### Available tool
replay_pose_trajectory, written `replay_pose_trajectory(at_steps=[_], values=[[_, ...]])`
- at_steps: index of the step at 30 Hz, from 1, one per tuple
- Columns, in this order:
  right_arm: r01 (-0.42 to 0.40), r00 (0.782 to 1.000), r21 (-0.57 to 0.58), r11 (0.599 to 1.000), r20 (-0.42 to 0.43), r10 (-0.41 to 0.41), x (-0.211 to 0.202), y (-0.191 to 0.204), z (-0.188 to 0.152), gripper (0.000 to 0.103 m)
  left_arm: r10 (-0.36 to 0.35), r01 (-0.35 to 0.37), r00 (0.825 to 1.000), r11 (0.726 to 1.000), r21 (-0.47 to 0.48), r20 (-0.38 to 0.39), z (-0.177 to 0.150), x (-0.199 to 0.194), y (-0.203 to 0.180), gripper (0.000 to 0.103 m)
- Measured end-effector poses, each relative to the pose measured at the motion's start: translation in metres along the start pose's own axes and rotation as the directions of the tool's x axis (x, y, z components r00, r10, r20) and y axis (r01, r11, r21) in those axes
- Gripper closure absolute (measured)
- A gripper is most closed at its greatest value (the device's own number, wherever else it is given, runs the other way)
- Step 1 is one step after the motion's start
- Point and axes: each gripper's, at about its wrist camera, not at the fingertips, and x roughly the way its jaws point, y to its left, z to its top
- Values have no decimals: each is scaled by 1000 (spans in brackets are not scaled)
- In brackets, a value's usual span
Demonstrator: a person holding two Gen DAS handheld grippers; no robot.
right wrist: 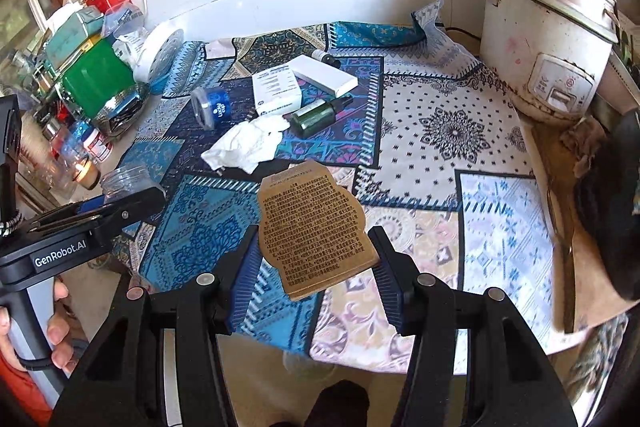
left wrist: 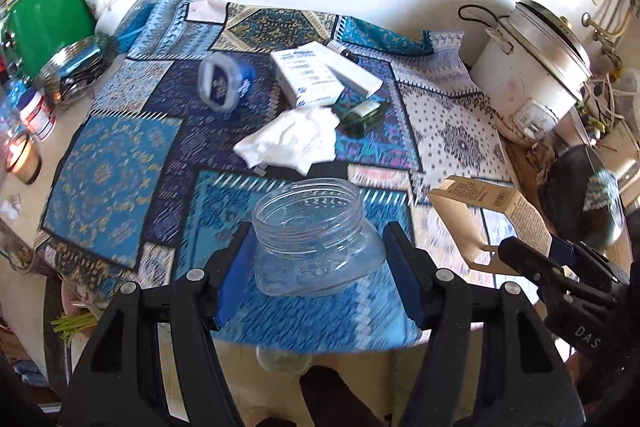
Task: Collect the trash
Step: 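Carry the jar and cardboard down toward the trash bin with both grippers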
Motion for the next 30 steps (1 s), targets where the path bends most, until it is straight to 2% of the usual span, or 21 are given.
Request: replay_pose_trajectory(at_steps=[8,16,23,30], values=[[11,1000,41,999,7,-11,-18,62,-66,53,-11,11,1000,1000,29,-22,-73,-47,55,39],[1,996,58,998,-85,4,-9,102,-124,53,-9,12,995,1000,26,-100,-130,-56,86,39],[-8,983,66,998,-184,20,19,103,-166,53,6,-4,983,1000,11,-183,-173,-26,91,39],[-4,963,96,995,-267,29,64,71,-212,53,21,-19,964,1000,9,-265,-224,40,84,39]])
